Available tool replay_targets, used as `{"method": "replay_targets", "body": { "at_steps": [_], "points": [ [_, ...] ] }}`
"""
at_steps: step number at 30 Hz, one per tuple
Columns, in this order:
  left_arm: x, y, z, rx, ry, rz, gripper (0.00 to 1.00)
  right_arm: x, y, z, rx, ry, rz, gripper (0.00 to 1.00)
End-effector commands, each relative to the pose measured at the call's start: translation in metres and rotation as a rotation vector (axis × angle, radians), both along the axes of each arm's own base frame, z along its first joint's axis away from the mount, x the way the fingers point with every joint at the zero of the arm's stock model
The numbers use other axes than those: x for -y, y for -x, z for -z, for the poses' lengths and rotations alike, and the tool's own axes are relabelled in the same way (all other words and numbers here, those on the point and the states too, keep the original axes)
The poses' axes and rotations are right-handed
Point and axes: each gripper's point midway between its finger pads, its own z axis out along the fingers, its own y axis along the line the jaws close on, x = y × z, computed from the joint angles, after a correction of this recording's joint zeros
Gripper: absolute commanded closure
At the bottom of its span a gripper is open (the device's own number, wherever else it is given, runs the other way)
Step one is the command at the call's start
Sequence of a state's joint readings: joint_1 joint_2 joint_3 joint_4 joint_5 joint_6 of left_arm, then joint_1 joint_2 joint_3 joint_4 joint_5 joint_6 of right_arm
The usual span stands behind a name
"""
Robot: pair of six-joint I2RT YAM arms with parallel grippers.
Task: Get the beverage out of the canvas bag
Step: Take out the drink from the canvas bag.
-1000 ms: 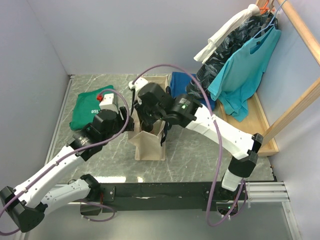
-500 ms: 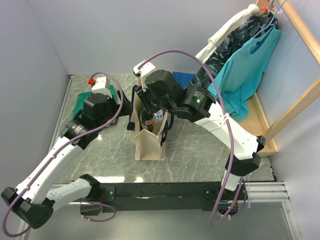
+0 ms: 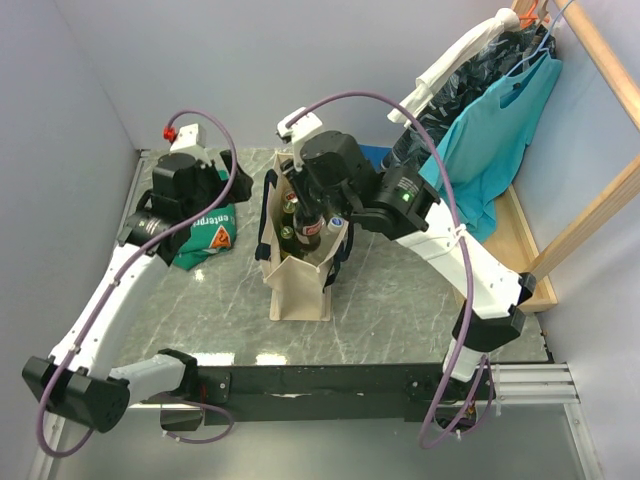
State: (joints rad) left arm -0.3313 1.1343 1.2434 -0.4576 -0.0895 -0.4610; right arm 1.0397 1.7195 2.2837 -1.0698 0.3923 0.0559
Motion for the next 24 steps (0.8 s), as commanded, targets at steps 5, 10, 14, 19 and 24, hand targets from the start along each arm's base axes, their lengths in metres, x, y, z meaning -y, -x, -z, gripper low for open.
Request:
{"method": "replay_targets", "body": {
  "at_steps": [5,10,14,19,24],
  "points": [
    [0.004,-0.009,-0.025,0.072,0.013,0.052,0.04,0.041,-0.001,-0.132,0.306,-0.304,0.062,1.0],
    [-0.002,-0.01,-0.024,0.069,0.012,0.04,0.04,0.041,-0.001,-0.143,0.334,-0.326,0.053,1.0],
    [-0.006,-0.011,-0.024,0.072,0.012,0.029,0.04,0.044,0.0,-0.153,0.355,-0.349,0.054,1.0],
    [-0.005,-0.012,-0.023,0.07,0.025,0.035,0.04,0.053,0.003,-0.169,0.394,-0.383,0.067,1.0],
    [-0.004,-0.012,-0.023,0.071,0.032,0.036,0.04,0.066,0.007,-0.185,0.438,-0.411,0.083,1.0]
  ]
}}
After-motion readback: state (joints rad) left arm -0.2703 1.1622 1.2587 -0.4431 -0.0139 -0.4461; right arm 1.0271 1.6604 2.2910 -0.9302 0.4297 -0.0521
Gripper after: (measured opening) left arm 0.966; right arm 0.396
